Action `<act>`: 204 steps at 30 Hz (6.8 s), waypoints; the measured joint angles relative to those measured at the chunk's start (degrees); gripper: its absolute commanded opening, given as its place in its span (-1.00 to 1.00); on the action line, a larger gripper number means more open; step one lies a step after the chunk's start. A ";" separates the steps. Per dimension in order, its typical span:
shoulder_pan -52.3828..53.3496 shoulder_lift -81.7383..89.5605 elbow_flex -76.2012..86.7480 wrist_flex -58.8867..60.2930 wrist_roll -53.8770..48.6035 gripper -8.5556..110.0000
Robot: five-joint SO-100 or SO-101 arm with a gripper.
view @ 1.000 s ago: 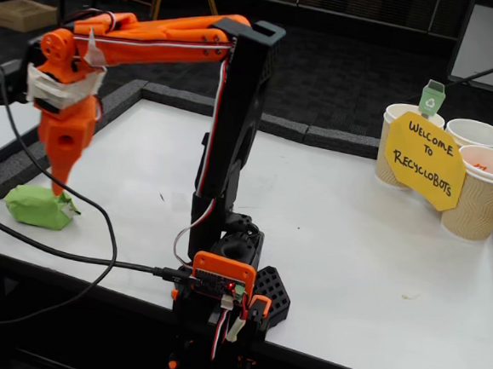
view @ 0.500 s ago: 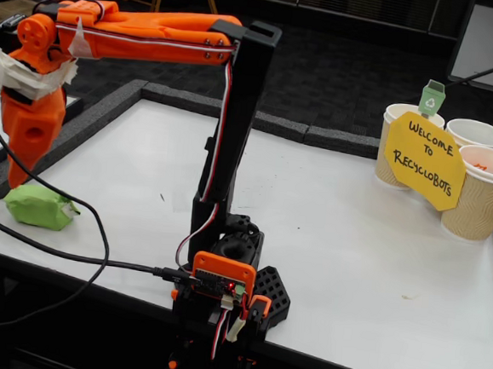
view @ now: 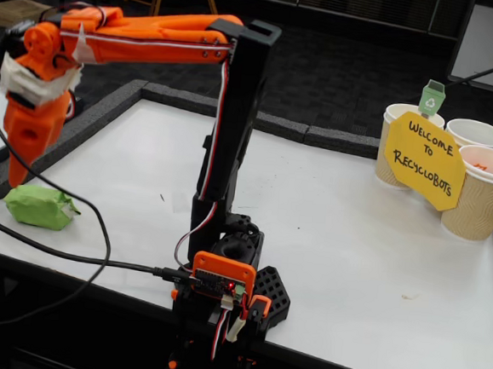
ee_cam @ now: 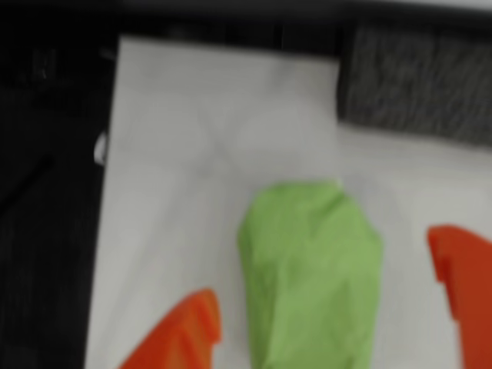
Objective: Sort rubbish by color.
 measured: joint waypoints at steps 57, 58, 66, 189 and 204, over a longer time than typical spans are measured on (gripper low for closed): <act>24.52 17.31 3.34 3.16 -23.73 -0.86; 25.66 20.39 3.34 3.60 -25.49 -0.86; 30.76 48.60 4.57 10.55 -31.64 -0.85; 117.86 -7.47 -25.93 -17.23 -61.00 -0.74; 117.86 -7.47 -25.93 -14.77 -61.00 -0.63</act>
